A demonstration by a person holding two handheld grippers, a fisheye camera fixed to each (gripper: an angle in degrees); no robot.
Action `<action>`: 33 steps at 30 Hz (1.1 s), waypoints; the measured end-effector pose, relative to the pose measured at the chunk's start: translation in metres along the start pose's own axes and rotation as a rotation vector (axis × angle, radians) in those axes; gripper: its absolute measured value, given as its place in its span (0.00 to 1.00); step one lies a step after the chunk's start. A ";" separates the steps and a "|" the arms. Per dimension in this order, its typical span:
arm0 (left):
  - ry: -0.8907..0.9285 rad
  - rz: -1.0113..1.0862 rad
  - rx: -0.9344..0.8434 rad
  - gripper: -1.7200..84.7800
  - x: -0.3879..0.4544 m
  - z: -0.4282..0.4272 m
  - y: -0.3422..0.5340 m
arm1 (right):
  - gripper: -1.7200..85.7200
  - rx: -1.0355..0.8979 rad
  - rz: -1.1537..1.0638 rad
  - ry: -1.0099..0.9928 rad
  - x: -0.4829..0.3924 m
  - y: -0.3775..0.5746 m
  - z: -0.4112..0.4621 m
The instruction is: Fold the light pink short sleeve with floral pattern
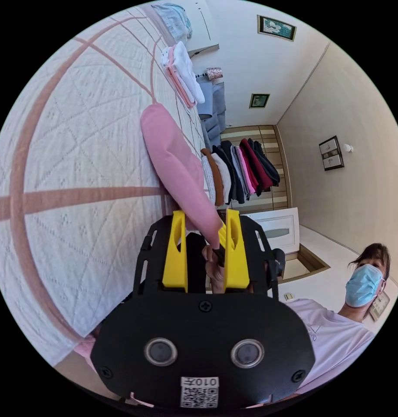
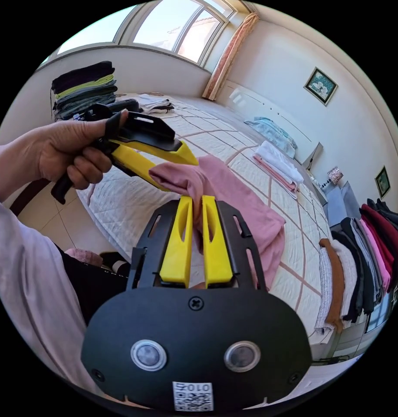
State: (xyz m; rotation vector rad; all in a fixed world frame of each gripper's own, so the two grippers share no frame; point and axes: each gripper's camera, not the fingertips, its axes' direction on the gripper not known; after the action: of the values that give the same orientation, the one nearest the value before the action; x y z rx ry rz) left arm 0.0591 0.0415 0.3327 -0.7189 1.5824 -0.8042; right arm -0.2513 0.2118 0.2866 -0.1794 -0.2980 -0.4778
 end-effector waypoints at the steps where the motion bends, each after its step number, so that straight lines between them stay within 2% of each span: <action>1: -0.004 -0.001 -0.002 0.14 -0.001 0.003 -0.002 | 0.08 -0.006 0.029 -0.017 0.009 0.008 0.005; 5: 0.006 0.029 0.024 0.11 0.012 0.001 -0.008 | 0.10 -0.017 0.303 -0.209 0.067 0.055 0.000; 7: 0.004 0.055 0.016 0.11 0.023 -0.003 -0.013 | 0.15 0.035 0.594 -0.570 0.120 0.116 0.001; 10: 0.056 0.076 0.021 0.11 0.035 -0.006 -0.020 | 0.21 0.118 0.881 -1.039 0.153 0.202 0.052; 12: 0.063 0.105 0.019 0.11 0.046 -0.004 -0.025 | 0.23 0.167 1.020 -1.133 0.164 0.246 0.086; 15: 0.063 0.117 0.019 0.11 0.052 -0.005 -0.029 | 0.25 0.242 1.159 -1.126 0.193 0.291 0.121; 19: 0.064 0.118 0.019 0.11 0.054 -0.008 -0.032 | 0.26 0.342 1.257 -1.258 0.222 0.329 0.169; 25: 0.083 0.120 0.034 0.11 0.057 -0.011 -0.032 | 0.24 0.411 1.350 -1.326 0.239 0.359 0.211; 33: 0.029 0.146 0.038 0.11 0.062 -0.017 -0.024 | 0.14 0.310 1.415 -1.212 0.255 0.383 0.249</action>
State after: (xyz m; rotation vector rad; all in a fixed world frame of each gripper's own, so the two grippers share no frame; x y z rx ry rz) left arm 0.0339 -0.0211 0.3191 -0.5598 1.6216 -0.7386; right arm 0.0871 0.4975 0.5654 -0.3104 -1.2800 1.1594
